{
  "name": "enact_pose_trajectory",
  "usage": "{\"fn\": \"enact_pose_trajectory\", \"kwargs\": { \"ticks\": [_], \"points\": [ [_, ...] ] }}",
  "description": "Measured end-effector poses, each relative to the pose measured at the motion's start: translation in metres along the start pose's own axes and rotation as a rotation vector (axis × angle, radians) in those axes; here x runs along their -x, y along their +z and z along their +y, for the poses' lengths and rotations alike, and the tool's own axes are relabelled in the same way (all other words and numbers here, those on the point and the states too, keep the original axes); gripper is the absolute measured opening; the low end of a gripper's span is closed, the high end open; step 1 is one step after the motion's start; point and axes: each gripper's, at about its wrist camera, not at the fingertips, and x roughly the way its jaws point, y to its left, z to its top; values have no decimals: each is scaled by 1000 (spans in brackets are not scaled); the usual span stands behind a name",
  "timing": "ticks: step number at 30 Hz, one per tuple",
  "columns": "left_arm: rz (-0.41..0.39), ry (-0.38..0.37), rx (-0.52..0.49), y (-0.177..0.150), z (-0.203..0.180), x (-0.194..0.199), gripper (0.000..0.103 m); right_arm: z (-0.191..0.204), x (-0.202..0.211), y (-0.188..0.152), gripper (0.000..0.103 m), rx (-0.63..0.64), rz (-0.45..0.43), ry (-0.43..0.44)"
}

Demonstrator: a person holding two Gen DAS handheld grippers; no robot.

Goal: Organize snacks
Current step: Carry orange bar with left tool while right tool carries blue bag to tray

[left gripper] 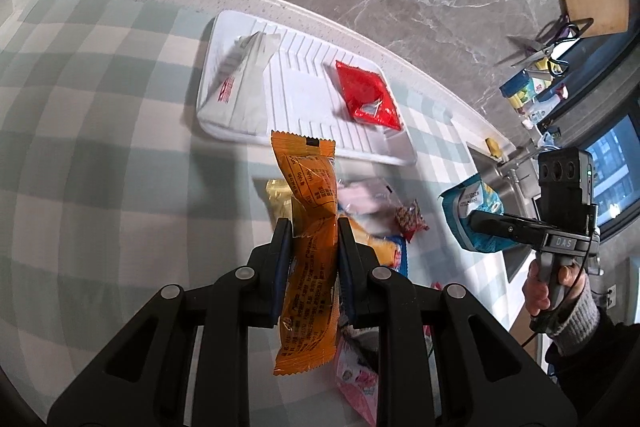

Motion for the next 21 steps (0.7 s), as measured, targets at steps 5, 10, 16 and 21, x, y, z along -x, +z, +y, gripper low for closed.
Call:
{"fn": "enact_pose_trajectory", "kwargs": {
  "ticks": [5, 10, 16, 21],
  "points": [
    [-12, -7, -14, 16, -5, -5, 20, 5, -3, 17, 48, -2, -7, 16],
    [-6, -11, -25, 31, -8, -14, 20, 7, -9, 34, 48, -2, -4, 21],
    [-8, -17, -36, 49, -10, -24, 20, 8, -19, 52, 48, 4, -1, 24],
    [-4, -18, -47, 66, -10, -35, 20, 6, -29, 67, 48, 2, 3, 22]
  ]
}}
